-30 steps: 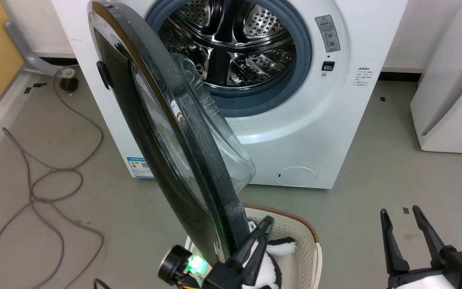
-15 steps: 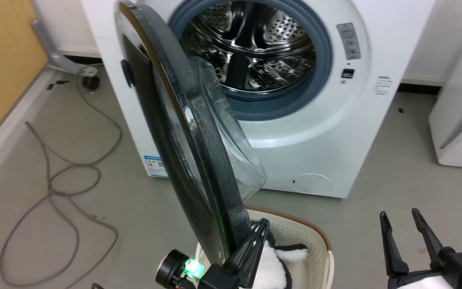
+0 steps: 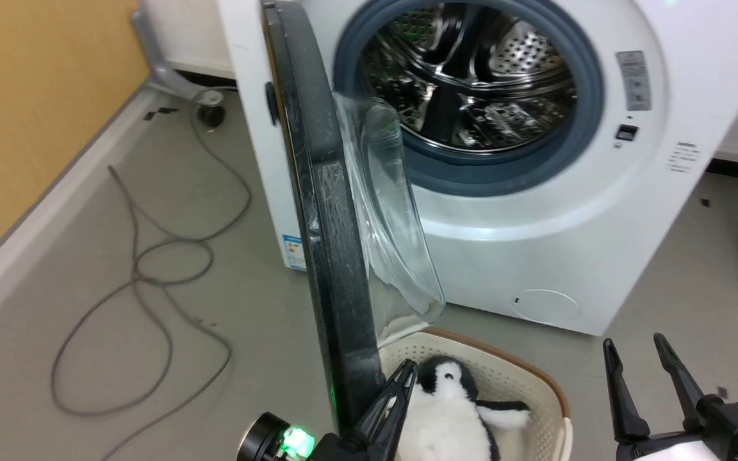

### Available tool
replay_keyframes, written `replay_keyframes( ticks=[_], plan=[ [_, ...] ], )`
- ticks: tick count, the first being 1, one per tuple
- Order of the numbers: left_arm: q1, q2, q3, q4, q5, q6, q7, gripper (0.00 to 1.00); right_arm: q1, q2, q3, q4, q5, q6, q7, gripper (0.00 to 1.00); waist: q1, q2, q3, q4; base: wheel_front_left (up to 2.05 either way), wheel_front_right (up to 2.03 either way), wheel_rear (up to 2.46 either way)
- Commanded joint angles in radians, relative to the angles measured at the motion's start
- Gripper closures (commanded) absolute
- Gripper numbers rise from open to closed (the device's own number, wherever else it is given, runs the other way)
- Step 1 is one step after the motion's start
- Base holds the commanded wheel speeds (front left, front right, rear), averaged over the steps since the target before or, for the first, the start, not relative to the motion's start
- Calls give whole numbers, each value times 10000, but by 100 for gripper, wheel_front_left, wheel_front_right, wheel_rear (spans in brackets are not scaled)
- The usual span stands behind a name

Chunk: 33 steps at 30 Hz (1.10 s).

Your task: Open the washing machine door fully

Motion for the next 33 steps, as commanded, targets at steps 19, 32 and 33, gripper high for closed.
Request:
replay_keyframes(
  ticks=[19,32,33],
  plan=[
    [571,331,697,-321,149,291,-7,100,-24,38,-50,41,171,8,-42,0,0,0,325,1860,0,0,0],
    [301,720,2006,-568,18,722,-7,100,-319,38,38,83,-54,8,-42,0,0,0,679,2675,0,0,0],
    [272,769,2162,-547,-8,759,-7,100,-349,38,45,88,-75,8,-42,0,0,0,707,2683,0,0,0]
  ],
)
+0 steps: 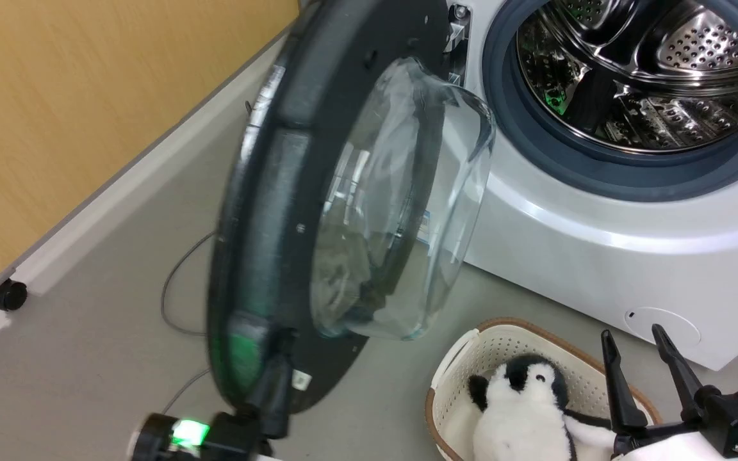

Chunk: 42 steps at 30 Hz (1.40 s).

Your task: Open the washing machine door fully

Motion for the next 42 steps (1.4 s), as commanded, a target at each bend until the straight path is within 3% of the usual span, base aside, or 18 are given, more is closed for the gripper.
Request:
replay_keyframes(
  ticks=[1,11,29,42],
  plan=[
    [-166,126,297,38,-89,92,-11,100,-168,30,9,22,-104,8,-44,0,0,0,57,18,0,0,0],
    [-603,238,2040,442,-651,307,-11,100,-225,30,-176,-53,-316,8,-44,0,0,0,408,61,0,0,0],
    [-2588,-66,5008,2285,-1412,-464,-11,100,-760,25,-152,-169,-994,8,-44,0,0,0,1473,-468,0,0,0],
    [-4079,306,6797,4120,-1260,-1066,-11,100,-1217,-261,-34,-215,-1060,8,-44,0,0,0,2201,-1124,0,0,0]
  ],
)
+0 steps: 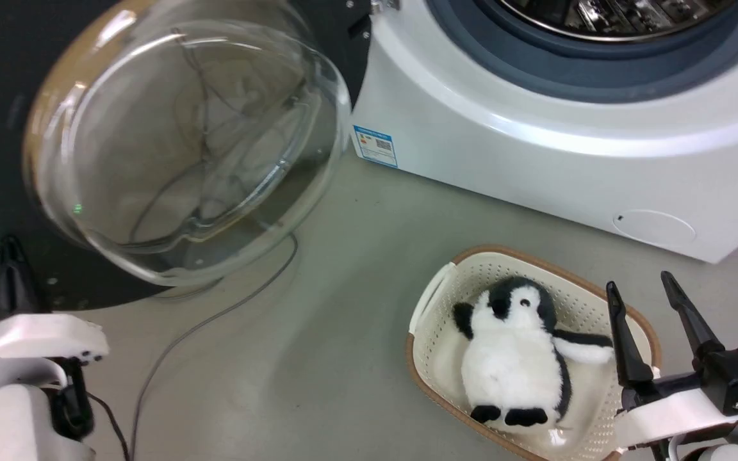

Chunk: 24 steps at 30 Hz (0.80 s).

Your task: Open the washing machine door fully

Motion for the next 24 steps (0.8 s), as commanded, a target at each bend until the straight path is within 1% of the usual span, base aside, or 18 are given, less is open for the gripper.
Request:
replay_keyframes(
  ticks=[1,8,12,19,24],
  plan=[
    [-285,110,144,147,61,-52,-11,100,-152,-82,13,-45,3,6,-44,0,-1,0,103,-111,0,0,0],
    [-983,374,921,823,108,-190,-11,100,-278,-135,26,-59,14,6,-44,0,-1,0,307,-341,0,0,0],
    [-1258,531,1207,1187,229,-269,-11,100,-334,-145,29,-43,16,6,-44,0,-1,0,359,-454,0,0,0],
    [-1467,697,1407,1806,508,-415,-11,100,-343,-85,-2,1,24,6,-44,0,-1,0,156,-613,0,0,0],
    [-1179,618,1395,1727,768,-532,-11,100,-226,20,-14,33,52,6,-44,0,-1,0,-241,-722,0,0,0]
  ],
)
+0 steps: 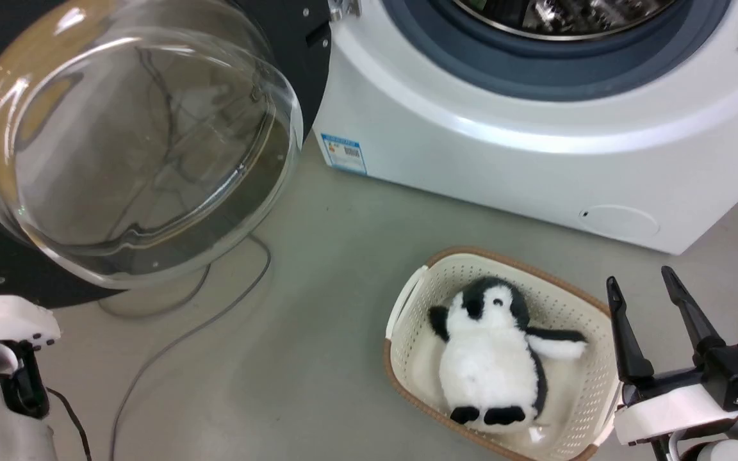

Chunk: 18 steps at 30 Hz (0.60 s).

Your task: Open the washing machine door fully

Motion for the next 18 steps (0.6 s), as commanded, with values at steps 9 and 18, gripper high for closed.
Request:
replay_keyframes(
  ticks=[9,18],
  plan=[
    [1122,-560,-248,-1562,398,-418,-11,100,250,195,-108,-58,124,6,-44,0,-1,0,-1064,-199,0,0,0],
    [2143,-1126,-1165,-3300,723,-735,-11,100,566,235,-176,-476,463,6,-44,0,-1,0,-1895,-454,0,0,0]
  ],
)
